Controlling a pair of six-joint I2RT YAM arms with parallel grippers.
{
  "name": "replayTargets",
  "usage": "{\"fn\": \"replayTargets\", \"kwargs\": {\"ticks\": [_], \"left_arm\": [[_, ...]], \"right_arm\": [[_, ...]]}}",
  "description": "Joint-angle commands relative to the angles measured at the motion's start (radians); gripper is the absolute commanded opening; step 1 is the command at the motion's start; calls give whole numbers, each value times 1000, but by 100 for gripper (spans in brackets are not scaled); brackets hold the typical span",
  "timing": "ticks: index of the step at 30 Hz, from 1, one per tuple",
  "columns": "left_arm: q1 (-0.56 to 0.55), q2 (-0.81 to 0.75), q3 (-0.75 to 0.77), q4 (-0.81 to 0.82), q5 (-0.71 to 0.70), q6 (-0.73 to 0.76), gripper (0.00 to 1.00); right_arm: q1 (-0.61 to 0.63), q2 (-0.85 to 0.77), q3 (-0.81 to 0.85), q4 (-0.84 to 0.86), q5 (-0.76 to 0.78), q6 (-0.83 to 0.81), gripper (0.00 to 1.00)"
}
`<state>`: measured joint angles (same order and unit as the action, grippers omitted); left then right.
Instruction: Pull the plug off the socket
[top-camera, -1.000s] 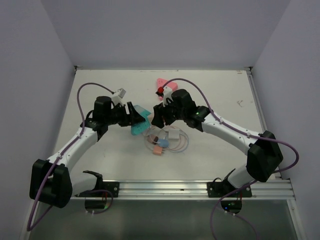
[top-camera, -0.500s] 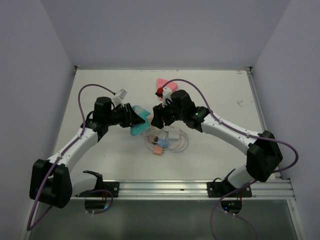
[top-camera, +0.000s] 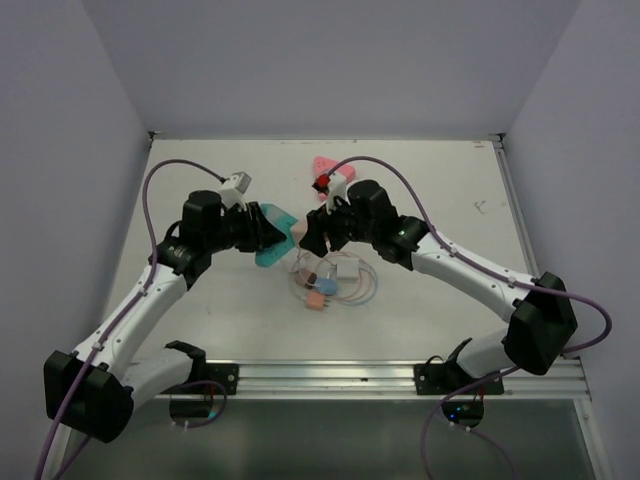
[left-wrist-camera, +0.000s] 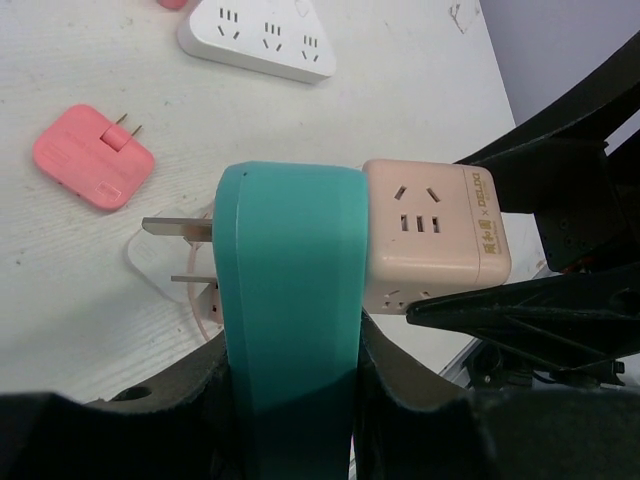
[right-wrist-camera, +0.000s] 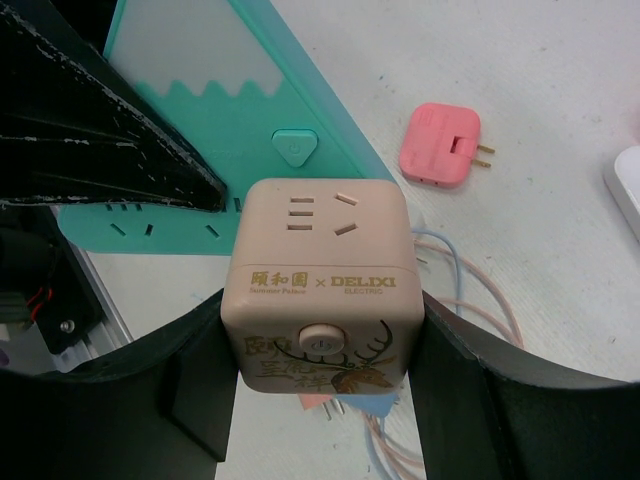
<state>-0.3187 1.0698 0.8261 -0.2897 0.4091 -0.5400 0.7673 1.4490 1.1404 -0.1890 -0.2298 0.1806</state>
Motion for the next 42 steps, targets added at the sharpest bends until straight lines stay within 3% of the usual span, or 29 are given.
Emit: {"fn": "replayTargets", "kwargs": {"ticks": [1,13,19,23,34,37,40,42], "left_arm": [[69,-17,36,-132,-601,130,0],[69,-39,79,-189,-762,155,0],[69,-73,58,-126,-658,130,0],[70,-85,25,-77,-555,106,0],[72,-19,-25,35,-388,34,0],[73,8,-25,66,-359,17,0],[76,45,-30,112,-337,-5,0],[79,83,-33,154,-313,-23,0]], "right_arm": [[-14,-118,25,-162,26,-9,0],[-17,-187,-5,-222,56,-16,0],[-20,-187,-114,-124,52,42,0],[-22,-187,-241,31,72,68,0],[-22,-176,-436,183,181,65,2],[-22,-174,-476,210,179,77,7],[-22,-168,-505,220,172,83,19],[-22,-164,-521,226,172,83,36]]}}
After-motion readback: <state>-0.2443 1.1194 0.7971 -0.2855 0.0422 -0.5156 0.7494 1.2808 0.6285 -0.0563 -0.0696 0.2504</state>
